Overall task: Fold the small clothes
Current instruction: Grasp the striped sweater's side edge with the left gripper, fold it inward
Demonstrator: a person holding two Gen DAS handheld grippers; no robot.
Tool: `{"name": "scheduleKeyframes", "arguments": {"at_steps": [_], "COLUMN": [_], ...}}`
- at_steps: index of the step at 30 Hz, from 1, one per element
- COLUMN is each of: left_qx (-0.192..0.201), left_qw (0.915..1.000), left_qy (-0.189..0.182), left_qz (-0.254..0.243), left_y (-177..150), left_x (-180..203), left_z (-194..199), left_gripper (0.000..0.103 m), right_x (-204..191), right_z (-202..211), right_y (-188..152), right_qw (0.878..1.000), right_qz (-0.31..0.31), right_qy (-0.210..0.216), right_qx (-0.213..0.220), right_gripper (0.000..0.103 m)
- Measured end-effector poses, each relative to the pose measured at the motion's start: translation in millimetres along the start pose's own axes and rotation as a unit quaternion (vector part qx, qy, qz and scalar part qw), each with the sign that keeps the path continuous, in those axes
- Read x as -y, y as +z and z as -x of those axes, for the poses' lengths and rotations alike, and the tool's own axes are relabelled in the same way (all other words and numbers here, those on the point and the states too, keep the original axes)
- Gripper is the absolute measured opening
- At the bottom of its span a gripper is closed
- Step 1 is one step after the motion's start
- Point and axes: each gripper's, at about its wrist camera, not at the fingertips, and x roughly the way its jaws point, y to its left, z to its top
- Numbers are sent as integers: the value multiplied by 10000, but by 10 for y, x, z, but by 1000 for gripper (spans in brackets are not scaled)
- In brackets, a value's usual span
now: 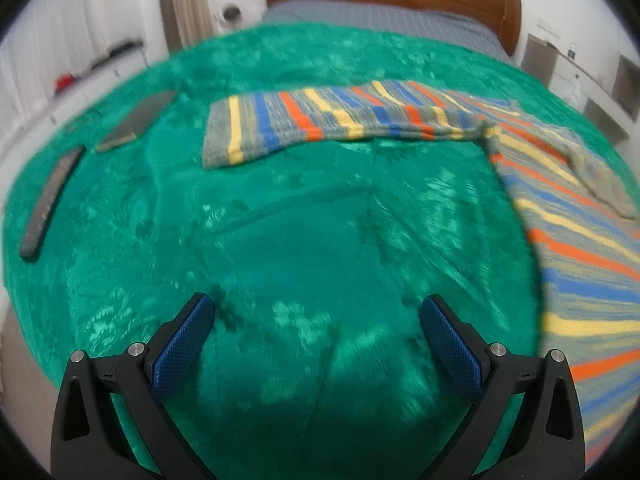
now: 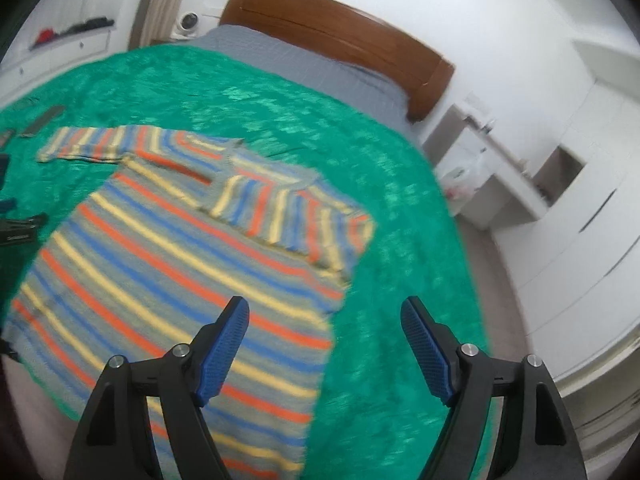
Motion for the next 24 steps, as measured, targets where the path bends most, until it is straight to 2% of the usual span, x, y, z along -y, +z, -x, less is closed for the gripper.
{"name": "scheduleKeyframes", "arguments": {"at_steps": [2,3,4,6,8,11,13,14,15,16,17,19,21,24], "left_qx": [31,158,266,405,316,-196,-395,-489,-553,-578,-609,-650,-611,-32], "left_qw": [9979,9958,9944,9922,9907,9893,9880,9868,9857,9854,9861,9885,9912,9978], "left_qy": [-578,-770,-810,-696,-580,-469,-452,-349,-264,-285,-356,-425,-351,-414], "left_qz": [289,476,626,955,1192,1367,1421,1502,1572,1578,1502,1298,1117,524], "left_y": [71,138,217,469,679,982,1077,1105,1124,1132,1154,1206,1318,1641], "left_x": [-140,-253,-365,-662,-868,-1065,-1089,-1098,-1087,-1053,-986,-894,-758,-366], "left_z": [166,251,304,308,176,-240,-447,-549,-629,-670,-723,-772,-704,-277], "left_gripper": [102,102,102,102,102,101,100,95,85,72,65,6,3,3], "right_x": [-88,-128,-169,-290,-380,-537,-596,-626,-639,-656,-662,-680,-679,-628], "right_z": [-18,-37,-52,-86,-107,-105,-94,-78,-68,-53,-47,-47,-61,-47], "right_y": [-137,-198,-260,-389,-446,-496,-510,-521,-523,-529,-537,-571,-609,-667], "right_qw": [9995,9991,9985,9966,9954,9937,9929,9925,9923,9922,9922,9917,9911,9910], "right_qz": [-73,-86,-96,-88,-35,74,84,87,96,117,132,168,163,65], "right_qy": [302,406,512,773,889,1045,1108,1143,1161,1172,1176,1205,1247,1285], "right_qx": [-53,-98,-152,-289,-361,-406,-416,-419,-418,-409,-405,-416,-433,-356], "right_gripper": [78,78,78,78,78,78,78,78,78,78,78,78,78,78]}}
